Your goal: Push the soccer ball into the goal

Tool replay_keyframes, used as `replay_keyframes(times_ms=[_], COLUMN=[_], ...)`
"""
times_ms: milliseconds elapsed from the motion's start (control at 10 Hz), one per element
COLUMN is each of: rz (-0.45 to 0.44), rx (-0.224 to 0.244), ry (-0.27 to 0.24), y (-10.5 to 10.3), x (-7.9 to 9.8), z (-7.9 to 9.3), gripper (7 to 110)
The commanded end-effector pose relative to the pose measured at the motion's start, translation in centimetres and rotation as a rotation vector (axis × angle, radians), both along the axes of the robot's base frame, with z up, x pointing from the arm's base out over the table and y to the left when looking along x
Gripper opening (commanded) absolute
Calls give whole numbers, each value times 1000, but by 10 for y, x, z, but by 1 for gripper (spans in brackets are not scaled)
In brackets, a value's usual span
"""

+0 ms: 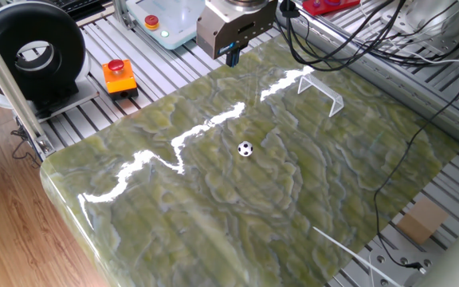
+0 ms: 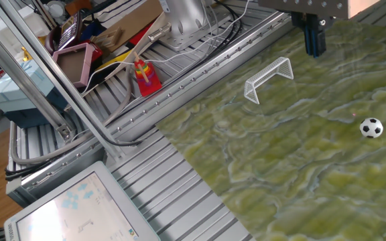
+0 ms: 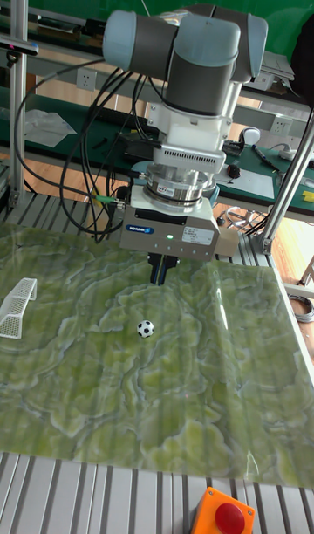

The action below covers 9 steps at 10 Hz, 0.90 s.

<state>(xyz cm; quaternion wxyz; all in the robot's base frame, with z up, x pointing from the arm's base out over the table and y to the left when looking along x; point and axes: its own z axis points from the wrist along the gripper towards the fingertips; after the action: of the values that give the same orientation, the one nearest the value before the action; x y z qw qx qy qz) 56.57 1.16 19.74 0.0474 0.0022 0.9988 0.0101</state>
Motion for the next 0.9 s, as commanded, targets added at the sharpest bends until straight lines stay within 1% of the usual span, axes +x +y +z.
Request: replay_keyframes(times_ms=[0, 300, 600, 800], rz=[7, 7, 1, -1], rx=[19, 14, -13, 1], ry=[-2, 0, 20, 14], y=[9, 7, -2, 2], x=[-1, -2, -7, -6], z=[-1, -1, -3, -2], gripper=[7, 7, 7, 7])
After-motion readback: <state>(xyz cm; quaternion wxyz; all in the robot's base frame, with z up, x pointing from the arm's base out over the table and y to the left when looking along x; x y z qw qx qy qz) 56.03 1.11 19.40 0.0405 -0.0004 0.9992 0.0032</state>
